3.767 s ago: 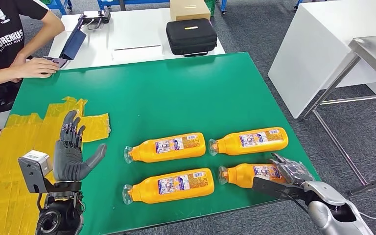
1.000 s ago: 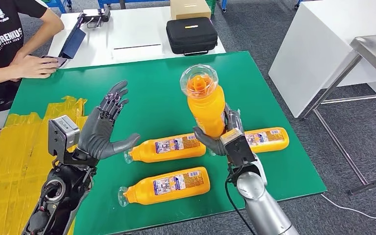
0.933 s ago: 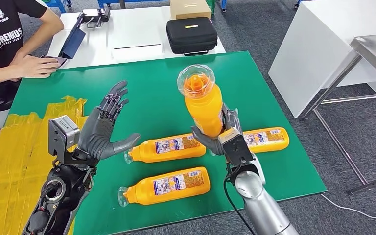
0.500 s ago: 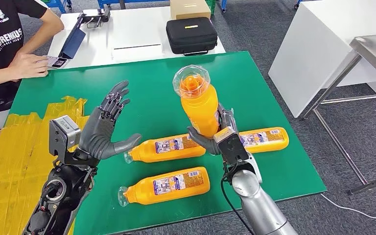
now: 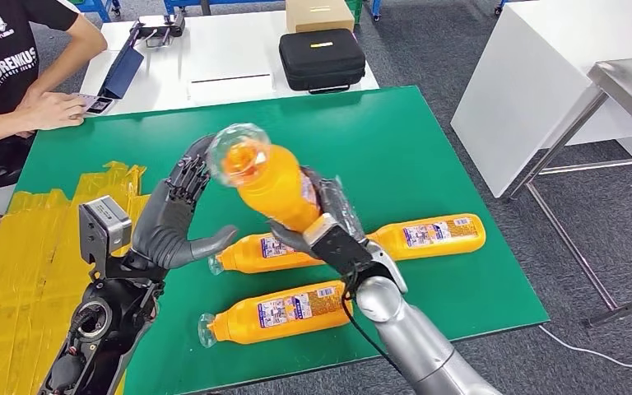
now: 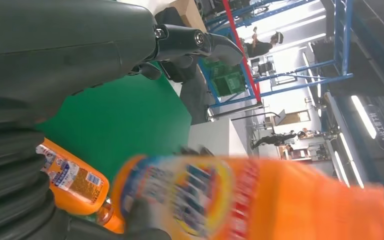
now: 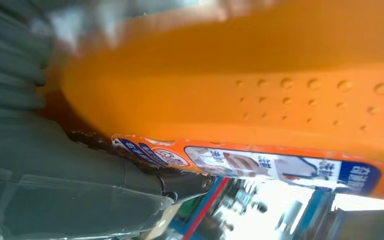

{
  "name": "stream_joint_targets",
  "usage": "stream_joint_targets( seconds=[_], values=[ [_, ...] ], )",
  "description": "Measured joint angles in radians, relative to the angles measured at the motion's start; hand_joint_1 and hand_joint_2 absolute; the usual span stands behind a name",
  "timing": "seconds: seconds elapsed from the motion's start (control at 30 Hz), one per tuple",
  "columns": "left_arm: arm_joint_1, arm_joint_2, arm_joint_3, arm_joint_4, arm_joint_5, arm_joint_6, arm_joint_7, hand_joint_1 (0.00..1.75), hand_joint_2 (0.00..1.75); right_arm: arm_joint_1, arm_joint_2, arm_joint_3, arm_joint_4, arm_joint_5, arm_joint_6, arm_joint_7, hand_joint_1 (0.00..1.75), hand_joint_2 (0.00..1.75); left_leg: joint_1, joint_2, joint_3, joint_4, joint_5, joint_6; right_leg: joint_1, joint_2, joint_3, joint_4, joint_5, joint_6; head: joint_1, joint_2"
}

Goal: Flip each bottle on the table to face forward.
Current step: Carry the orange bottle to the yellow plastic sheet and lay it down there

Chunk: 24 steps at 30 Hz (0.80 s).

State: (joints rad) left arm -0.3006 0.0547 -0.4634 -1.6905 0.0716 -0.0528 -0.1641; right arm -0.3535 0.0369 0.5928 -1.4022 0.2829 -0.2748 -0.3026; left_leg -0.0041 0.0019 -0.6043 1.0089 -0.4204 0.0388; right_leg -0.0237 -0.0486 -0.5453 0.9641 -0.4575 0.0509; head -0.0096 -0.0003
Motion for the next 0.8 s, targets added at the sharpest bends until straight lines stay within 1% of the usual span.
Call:
stream_joint_targets(
  seconds=[0.17, 0.43, 0.8],
  values=[
    [0.000, -0.006, -0.002, -0.007, 0.002, -0.002, -0.003, 0.00, 1.75, -0.051, 0.026, 0.067, 0.049, 0.033, 0.012, 0.013, 1.75, 1.75, 0.000, -0.001, 0.000, 0.000, 0.000, 0.000, 0.000, -0.001, 0.000, 0.000, 0.000, 0.000, 0.000, 0.000],
    [0.005, -0.008, -0.002, -0.016, 0.002, -0.003, -0.003, 0.00, 1.75, -0.089, 0.039, 0.098, 0.077, 0.039, 0.020, 0.017, 1.75, 1.75, 0.000, -0.001, 0.000, 0.000, 0.000, 0.000, 0.000, -0.001, 0.000, 0.000, 0.000, 0.000, 0.000, 0.000],
    [0.017, -0.012, -0.003, -0.033, 0.000, -0.003, -0.002, 0.00, 1.75, -0.114, 0.052, 0.147, 0.092, 0.068, 0.045, 0.047, 1.75, 1.75, 0.000, -0.001, 0.000, 0.000, 0.000, 0.000, 0.000, -0.001, 0.000, 0.000, 0.000, 0.000, 0.000, 0.000]
  ],
)
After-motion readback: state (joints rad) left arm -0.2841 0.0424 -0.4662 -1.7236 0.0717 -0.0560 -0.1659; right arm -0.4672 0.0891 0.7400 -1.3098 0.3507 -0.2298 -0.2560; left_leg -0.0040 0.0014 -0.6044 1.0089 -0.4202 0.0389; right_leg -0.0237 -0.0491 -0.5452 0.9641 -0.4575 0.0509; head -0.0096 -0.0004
